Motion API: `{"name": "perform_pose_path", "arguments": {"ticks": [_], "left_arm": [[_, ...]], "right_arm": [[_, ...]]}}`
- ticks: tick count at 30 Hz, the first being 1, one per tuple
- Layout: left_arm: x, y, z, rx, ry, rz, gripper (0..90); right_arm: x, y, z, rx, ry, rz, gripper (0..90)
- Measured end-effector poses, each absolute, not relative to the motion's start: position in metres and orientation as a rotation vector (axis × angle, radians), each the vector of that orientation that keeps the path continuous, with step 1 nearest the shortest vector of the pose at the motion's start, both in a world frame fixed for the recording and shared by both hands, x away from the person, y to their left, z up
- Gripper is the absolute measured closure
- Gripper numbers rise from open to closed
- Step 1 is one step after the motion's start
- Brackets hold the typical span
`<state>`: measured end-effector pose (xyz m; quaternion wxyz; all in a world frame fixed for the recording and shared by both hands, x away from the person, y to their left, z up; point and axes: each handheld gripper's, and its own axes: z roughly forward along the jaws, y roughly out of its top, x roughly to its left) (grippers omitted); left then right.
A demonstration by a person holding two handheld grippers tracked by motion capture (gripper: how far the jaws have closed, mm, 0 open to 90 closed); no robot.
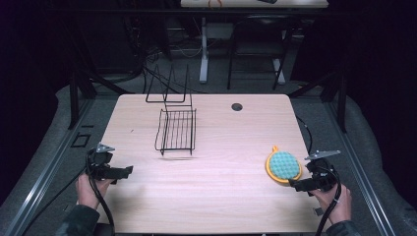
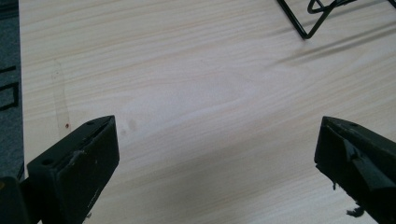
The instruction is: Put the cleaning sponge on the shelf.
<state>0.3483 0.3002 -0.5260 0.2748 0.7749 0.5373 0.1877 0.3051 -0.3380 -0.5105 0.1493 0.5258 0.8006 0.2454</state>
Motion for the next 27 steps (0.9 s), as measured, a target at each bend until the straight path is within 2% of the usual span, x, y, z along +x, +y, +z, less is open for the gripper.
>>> {"name": "perform_pose_path", "arguments": {"ticks": [21,27], "left_arm": [[0.352,0.296,-0.527,2.105,1.427,0.515,0.0],[0.351,0.295,-0.526,2.098,1.416,0.527,0.0]], "right_arm": [[0.352,-0.339,-0.518,1.498,2.322,0.751,1.4],[0.363,-0.344,-0.525,1.521,2.341,0.760,4.8]]}}
